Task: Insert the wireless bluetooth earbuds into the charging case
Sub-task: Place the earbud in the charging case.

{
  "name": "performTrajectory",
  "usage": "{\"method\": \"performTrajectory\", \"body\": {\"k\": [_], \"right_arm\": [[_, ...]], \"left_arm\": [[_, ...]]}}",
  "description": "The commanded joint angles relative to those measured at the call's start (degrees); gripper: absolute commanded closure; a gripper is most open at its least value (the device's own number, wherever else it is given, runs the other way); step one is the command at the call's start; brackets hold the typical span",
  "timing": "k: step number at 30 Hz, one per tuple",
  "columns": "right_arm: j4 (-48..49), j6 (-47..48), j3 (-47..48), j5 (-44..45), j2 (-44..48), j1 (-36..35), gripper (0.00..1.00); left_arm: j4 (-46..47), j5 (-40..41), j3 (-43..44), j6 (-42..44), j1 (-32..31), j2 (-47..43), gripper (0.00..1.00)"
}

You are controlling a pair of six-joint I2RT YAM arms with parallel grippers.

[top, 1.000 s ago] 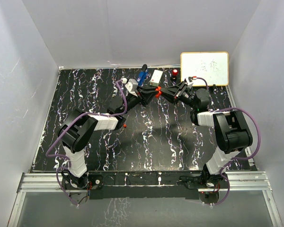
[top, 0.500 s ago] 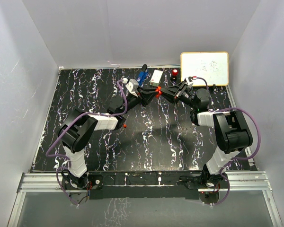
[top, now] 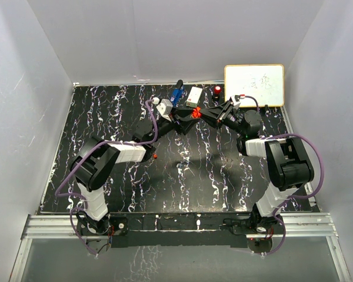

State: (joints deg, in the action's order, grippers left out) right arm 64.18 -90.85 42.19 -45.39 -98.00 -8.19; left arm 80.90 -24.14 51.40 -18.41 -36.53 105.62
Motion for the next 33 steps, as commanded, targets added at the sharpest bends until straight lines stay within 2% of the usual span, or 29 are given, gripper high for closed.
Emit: {"method": "performTrajectory", "body": {"k": [1,10,20,23,25,29,33], "right_arm": [[4.46,-0.21,0.94,0.08,-0.55,0.01,1.0],[4.38,-0.34,0.96,0.06,-0.4,0.15,1.0],[4.55,-0.22,1.31,-0.11,-0.53,0.1,1.0],[4.34,0.45,1.22,-0.64,-0.53,0.09,1.0],[2.1,2.52,1.42,-1.09,-0.41,0.12,1.0],[-9.21,12.03,2.77,-0.95,1.37,0.12,1.0],[-20.16,21.35,4.38,0.49,3.73,0.05,1.0]], "left_arm": [[2.53,-1.22,-0.91,0.67,-0.08,-5.41,0.45],[-0.04,7.25,-2.77,-1.48,1.99,-11.46,0.36],[-12.16,13.1,-0.99,-2.92,2.26,-13.97,0.35],[-22.27,18.06,-0.38,-2.6,2.46,-15.77,0.35],[-34.24,22.89,1.47,-2.53,2.49,-17.52,0.35],[-58.73,30.45,7.18,-3.28,2.58,-19.38,0.34],[-72.59,34.02,8.36,-3.4,2.55,-20.46,0.35]]}}
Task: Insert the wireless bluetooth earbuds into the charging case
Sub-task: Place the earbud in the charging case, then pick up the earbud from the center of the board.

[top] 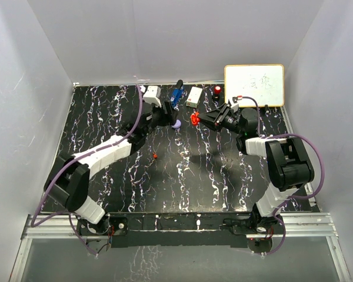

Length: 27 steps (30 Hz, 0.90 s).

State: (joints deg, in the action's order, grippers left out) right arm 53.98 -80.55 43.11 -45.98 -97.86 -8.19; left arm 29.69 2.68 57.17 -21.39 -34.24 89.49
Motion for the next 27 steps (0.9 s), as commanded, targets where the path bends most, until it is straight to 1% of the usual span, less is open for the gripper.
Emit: {"method": "performTrajectory", "body": {"k": [1,5,8,12,16,22,27], "right_arm": [[-11.34,12.43,3.74,1.3,4.03,0.07,1.0],[-13.63,14.28,3.79,1.44,4.62,0.03,1.0],[-13.6,14.28,3.65,1.25,4.47,0.04,1.0],[-13.47,14.33,3.64,1.11,4.35,0.1,1.0],[-13.3,14.29,3.64,1.06,4.32,0.08,1.0],[-13.03,14.12,3.47,0.98,4.22,0.09,1.0],[-12.65,13.87,3.39,0.99,4.16,0.06,1.0]], "left_arm": [[-24.26,7.87,2.76,-0.6,0.26,-4.46,0.35],[-33.97,8.84,3.06,-3.1,0.29,-4.84,0.35],[-36.83,6.02,0.97,-5.23,0.27,-5.67,0.34],[-38.07,2.42,-3.19,-8.0,0.31,-7.42,0.34],[-39.04,1.11,-6.27,-10.23,0.24,-8.78,0.34],[-38.62,-1.29,-9.07,-11.18,0.21,-8.6,0.34],[-37.25,-3.08,-10.54,-11.73,0.23,-6.81,0.34]]}}
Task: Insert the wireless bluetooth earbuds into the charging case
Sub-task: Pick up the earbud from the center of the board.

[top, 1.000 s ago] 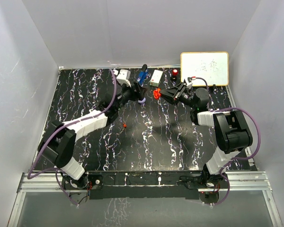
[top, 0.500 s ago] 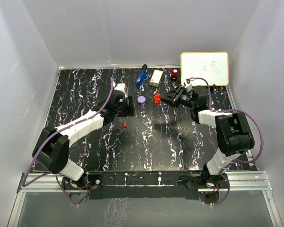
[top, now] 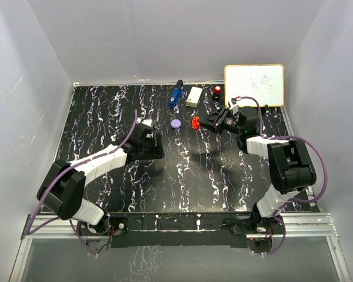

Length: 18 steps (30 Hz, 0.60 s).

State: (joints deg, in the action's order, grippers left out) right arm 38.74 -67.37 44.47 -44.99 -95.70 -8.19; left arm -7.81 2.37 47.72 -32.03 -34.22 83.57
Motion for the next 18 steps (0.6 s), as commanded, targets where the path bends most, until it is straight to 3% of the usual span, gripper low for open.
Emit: {"method": "performTrajectory", "body": {"k": [1,18], "right_arm": [[2.65,0.69,2.03,-0.01,1.97,0.03,1.0],[3.91,0.11,1.94,-0.27,1.48,0.08,1.0]], "left_arm": [[0.56,-2.87,-1.5,-1.12,0.2,-0.6,0.34],[7.57,-1.8,-5.49,-0.66,0.2,2.37,0.34]]}}
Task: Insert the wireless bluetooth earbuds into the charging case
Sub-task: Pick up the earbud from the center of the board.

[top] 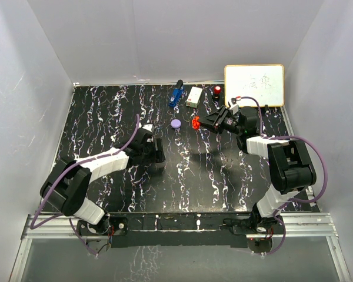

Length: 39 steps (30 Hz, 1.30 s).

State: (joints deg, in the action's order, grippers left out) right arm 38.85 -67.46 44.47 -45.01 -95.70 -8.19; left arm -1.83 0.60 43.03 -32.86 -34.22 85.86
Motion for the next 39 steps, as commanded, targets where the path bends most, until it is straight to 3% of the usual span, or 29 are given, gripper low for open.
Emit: {"method": "performTrajectory", "body": {"k": [1,39], "right_arm": [[3.98,0.08,1.89,-0.25,1.42,0.12,1.0],[5.74,-0.86,2.47,-0.41,-0.09,0.11,1.0]], "left_arm": [[1.69,0.13,-0.81,0.22,0.2,0.23,0.34],[8.53,-1.03,0.03,-0.48,-0.2,6.54,0.34]]}}
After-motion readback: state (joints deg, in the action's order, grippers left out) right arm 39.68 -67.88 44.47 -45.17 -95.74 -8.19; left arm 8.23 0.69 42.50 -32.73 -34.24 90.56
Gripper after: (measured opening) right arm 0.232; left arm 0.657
